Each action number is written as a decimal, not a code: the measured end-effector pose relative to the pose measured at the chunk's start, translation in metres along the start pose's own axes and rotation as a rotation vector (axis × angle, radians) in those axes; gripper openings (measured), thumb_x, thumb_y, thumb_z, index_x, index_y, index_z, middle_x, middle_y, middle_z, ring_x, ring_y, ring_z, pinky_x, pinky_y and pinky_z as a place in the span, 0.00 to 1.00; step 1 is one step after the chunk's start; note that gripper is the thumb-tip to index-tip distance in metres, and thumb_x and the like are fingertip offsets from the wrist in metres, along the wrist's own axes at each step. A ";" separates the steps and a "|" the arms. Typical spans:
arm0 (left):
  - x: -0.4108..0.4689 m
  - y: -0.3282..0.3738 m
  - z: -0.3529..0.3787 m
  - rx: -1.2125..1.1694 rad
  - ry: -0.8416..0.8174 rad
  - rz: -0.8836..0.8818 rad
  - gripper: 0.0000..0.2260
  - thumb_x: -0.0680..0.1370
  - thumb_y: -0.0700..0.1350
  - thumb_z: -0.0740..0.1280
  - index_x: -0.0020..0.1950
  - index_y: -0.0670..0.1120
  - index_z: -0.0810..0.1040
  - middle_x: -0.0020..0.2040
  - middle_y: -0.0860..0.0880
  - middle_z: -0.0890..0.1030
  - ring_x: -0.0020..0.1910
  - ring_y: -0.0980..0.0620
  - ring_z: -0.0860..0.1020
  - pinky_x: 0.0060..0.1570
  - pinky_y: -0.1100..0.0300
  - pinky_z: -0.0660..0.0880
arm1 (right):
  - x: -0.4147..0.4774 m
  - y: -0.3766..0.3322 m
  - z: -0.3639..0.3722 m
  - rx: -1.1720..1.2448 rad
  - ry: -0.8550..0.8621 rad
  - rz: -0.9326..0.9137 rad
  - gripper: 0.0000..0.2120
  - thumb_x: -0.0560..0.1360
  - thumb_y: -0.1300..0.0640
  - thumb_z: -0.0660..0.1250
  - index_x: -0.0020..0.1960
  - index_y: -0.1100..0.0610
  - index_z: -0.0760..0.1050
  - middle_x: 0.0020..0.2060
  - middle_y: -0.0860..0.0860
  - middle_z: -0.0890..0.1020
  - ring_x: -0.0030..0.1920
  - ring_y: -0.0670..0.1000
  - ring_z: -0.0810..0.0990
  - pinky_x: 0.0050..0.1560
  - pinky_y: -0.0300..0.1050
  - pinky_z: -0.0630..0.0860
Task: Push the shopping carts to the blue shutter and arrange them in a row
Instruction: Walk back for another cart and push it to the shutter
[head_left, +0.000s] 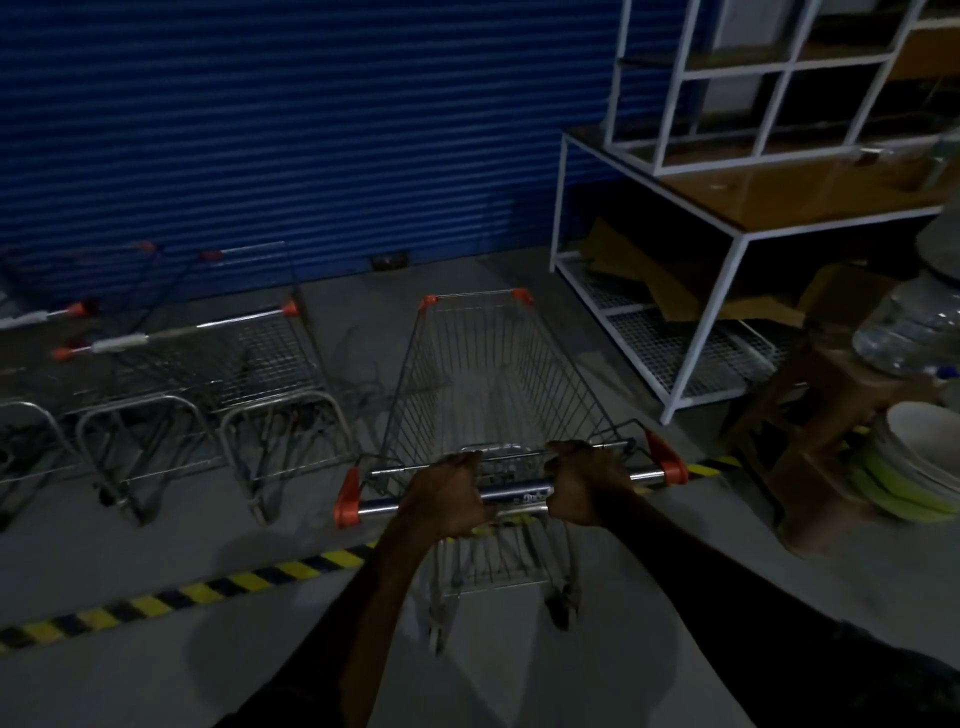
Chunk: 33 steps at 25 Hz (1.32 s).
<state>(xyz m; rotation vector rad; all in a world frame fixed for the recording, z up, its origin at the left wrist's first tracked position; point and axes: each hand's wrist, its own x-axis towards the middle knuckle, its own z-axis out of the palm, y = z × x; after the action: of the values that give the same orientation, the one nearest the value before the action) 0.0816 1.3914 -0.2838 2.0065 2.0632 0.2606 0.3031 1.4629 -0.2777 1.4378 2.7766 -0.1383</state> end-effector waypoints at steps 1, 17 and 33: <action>0.015 -0.001 0.000 0.004 -0.001 -0.019 0.38 0.67 0.64 0.69 0.75 0.52 0.69 0.70 0.49 0.77 0.64 0.47 0.78 0.61 0.55 0.76 | 0.015 0.009 -0.002 0.027 -0.038 -0.023 0.29 0.64 0.42 0.58 0.60 0.50 0.82 0.71 0.50 0.75 0.69 0.56 0.75 0.67 0.50 0.72; 0.261 -0.064 -0.030 0.028 -0.008 -0.111 0.37 0.68 0.65 0.70 0.73 0.49 0.71 0.72 0.49 0.75 0.67 0.47 0.76 0.64 0.55 0.75 | 0.276 0.080 -0.015 0.044 -0.055 0.045 0.17 0.72 0.50 0.65 0.54 0.59 0.83 0.53 0.58 0.83 0.54 0.62 0.82 0.55 0.55 0.79; 0.474 -0.184 -0.085 -0.010 -0.103 -0.118 0.27 0.68 0.64 0.70 0.62 0.52 0.83 0.76 0.53 0.71 0.68 0.50 0.75 0.64 0.55 0.75 | 0.533 0.112 0.003 -0.083 -0.123 0.037 0.12 0.59 0.47 0.66 0.34 0.56 0.80 0.43 0.56 0.86 0.36 0.58 0.85 0.38 0.49 0.79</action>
<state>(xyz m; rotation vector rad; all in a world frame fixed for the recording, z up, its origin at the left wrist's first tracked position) -0.1286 1.8622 -0.2841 1.8431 2.1017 0.1422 0.0866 1.9608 -0.3158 1.4099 2.6246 -0.1051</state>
